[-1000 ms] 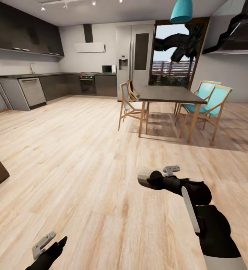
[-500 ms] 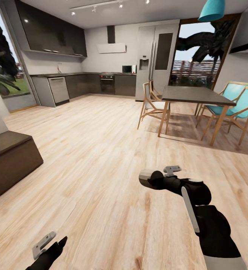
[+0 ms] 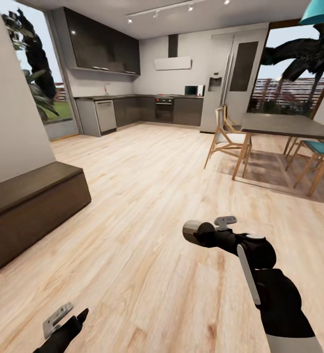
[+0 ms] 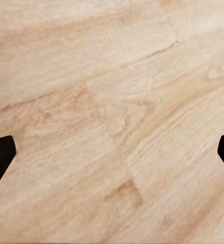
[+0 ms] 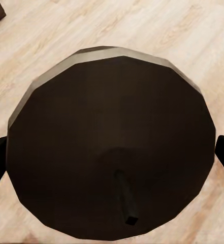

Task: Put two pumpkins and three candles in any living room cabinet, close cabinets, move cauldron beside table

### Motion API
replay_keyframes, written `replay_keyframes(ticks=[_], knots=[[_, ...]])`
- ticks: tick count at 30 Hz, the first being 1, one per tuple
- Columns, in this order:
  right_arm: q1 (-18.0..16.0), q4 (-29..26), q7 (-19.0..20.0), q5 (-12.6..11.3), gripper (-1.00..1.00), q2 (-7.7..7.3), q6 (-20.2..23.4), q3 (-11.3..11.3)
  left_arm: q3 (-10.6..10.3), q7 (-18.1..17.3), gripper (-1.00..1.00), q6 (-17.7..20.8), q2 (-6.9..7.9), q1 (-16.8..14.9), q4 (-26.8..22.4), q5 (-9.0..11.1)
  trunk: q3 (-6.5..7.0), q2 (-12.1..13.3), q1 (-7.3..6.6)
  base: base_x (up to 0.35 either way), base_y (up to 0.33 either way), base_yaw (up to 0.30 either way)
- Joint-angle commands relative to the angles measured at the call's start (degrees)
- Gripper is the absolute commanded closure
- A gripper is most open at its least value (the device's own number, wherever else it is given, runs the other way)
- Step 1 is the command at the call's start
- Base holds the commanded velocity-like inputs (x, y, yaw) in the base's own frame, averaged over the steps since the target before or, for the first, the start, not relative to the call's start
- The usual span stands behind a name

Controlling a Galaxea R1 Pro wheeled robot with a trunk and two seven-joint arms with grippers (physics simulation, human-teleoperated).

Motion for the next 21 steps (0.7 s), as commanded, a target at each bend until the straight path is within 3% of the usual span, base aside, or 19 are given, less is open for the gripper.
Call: replay_keyframes(ticks=[1,13,16,17,19,21], knots=[[-0.04,-0.05,0.54,0.05,1.0,0.03,0.29,-0.03,0.01,0.33,-1.0,0.18,0.0,0.02,-0.09,0.55,-0.04,-0.02,-0.03,-0.18,0.282,0.288],[0.33,-0.05,0.58,-0.04,1.0,0.17,0.33,0.05,-0.02,0.85,-1.0,0.09,-0.02,0.93,-1.12,0.51,-0.04,-0.02,-0.03,-0.196,0.281,0.289],[0.41,-0.05,0.58,0.0,1.0,0.19,0.33,0.06,0.07,0.87,-1.0,0.14,0.26,2.53,-1.3,0.57,-0.04,-0.02,-0.03,-0.233,0.254,0.289],[0.49,-0.05,0.63,0.02,1.0,0.16,0.33,0.06,0.16,0.87,-1.0,0.17,0.45,4.42,-1.34,0.55,-0.04,-0.02,-0.03,-0.267,0.206,0.268],[0.51,-0.05,0.64,0.02,1.0,0.15,0.33,0.06,0.62,0.84,-1.0,0.14,0.45,5.18,-1.31,0.52,-0.04,-0.02,-0.03,-0.27,0.203,0.266],[0.54,-0.05,0.66,-0.03,1.0,0.15,0.33,0.08,2.63,0.58,-1.0,0.14,0.2,6.06,-0.82,0.49,-0.04,-0.02,-0.03,-0.275,0.197,0.264]])
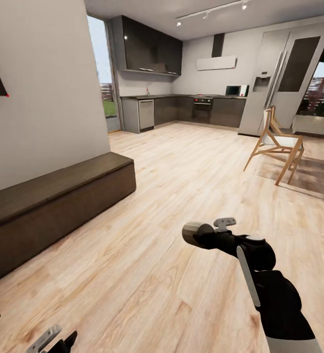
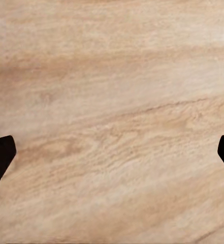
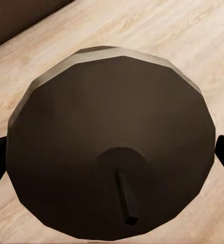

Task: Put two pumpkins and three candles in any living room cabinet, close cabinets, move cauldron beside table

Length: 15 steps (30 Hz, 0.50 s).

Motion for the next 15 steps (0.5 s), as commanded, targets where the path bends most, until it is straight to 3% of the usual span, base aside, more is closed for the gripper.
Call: replay_keyframes(ticks=[1,11,15], knots=[[-0.05,-0.05,0.55,-0.01,1.0,0.05,0.3,0.0,0.95,0.24,-1.0,0.18,-0.12,0.22,0.35,0.59,-0.04,-0.03,-0.04,-0.277,0.195,0.264],[0.79,-0.05,0.42,0.13,1.0,0.1,0.26,2.71,2.13,0.06,-1.0,0.16,-0.42,0.56,1.51,0.67,-0.04,-0.03,-0.04,-0.275,0.196,0.266],[1.0,-0.05,0.41,0.14,1.0,0.09,0.18,3.26,2.24,0.02,-1.0,0.14,-0.43,0.57,1.55,0.69,-0.04,-0.03,-0.04,-0.141,0.251,0.267]])
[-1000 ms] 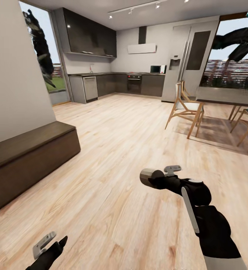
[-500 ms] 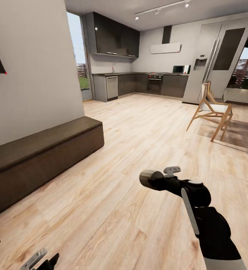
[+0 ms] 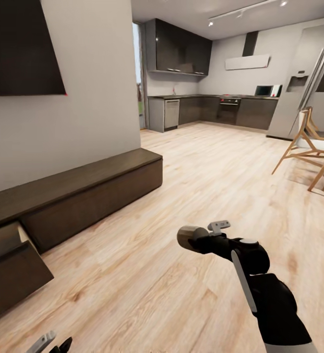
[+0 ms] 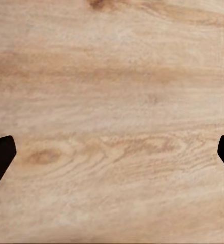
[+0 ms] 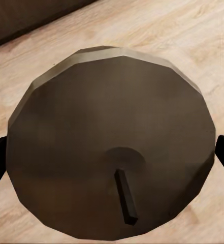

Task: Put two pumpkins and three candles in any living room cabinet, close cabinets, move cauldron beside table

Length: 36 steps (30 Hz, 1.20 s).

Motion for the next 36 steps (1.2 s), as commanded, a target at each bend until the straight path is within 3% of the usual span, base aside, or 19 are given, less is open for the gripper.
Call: replay_keyframes(ticks=[1,20,34,36], knots=[[0.01,-0.05,0.57,0.0,1.0,0.03,0.28,0.08,0.06,0.35,-1.0,0.18,0.01,0.02,-0.09,0.56,-0.04,-0.02,-0.02,-0.063,0.274,0.267],[0.13,-0.05,0.53,0.0,1.0,-0.03,0.28,0.28,0.29,0.55,-1.0,0.17,0.0,0.02,0.05,0.41,-0.05,-0.02,-0.02,-0.012,0.307,0.272],[0.22,-0.05,0.7,-0.14,1.0,-0.07,0.9,0.04,0.53,0.47,-1.0,-0.24,0.02,1.34,1.96,0.3,-0.06,-0.02,-0.02,0.0,0.33,0.066],[0.22,-0.05,0.7,-0.24,1.0,-0.06,0.95,-0.08,0.55,0.41,-1.0,-2.57,0.04,2.11,2.61,0.35,-0.06,-0.02,-0.02,0.0,0.33,0.249]])
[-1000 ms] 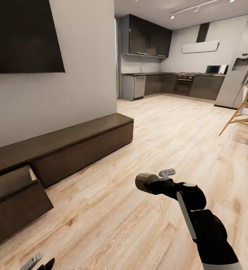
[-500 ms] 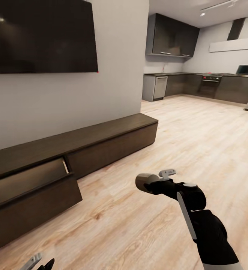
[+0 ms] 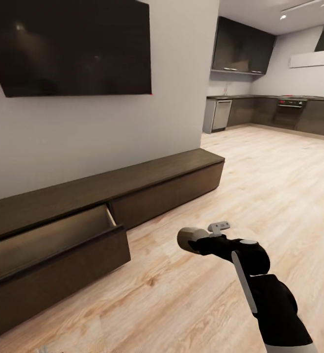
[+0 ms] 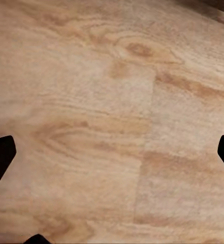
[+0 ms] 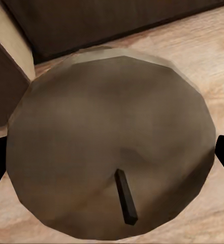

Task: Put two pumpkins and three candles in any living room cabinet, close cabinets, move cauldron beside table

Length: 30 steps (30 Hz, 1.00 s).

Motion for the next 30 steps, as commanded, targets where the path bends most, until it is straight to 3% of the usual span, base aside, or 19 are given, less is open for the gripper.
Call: replay_keyframes(ticks=[1,7,30], knots=[[-0.06,-0.07,1.66,-0.22,1.0,-0.1,0.38,-0.09,1.5,0.12,-1.0,-2.62,0.09,2.86,0.14,2.04,-0.05,-0.02,-0.01,0.005,0.33,0.285],[-0.48,-0.09,2.35,-0.02,1.0,-0.14,0.72,-0.52,2.74,0.16,-1.0,-3.55,-0.03,3.93,3.38,3.1,-0.06,-0.02,-0.01,0.074,0.33,0.293],[-0.15,-0.05,2.38,0.21,1.0,0.0,0.93,0.41,2.67,0.27,-1.0,-3.61,-0.02,3.98,4.68,2.58,-0.06,-0.02,-0.01,0.172,0.291,0.295]])
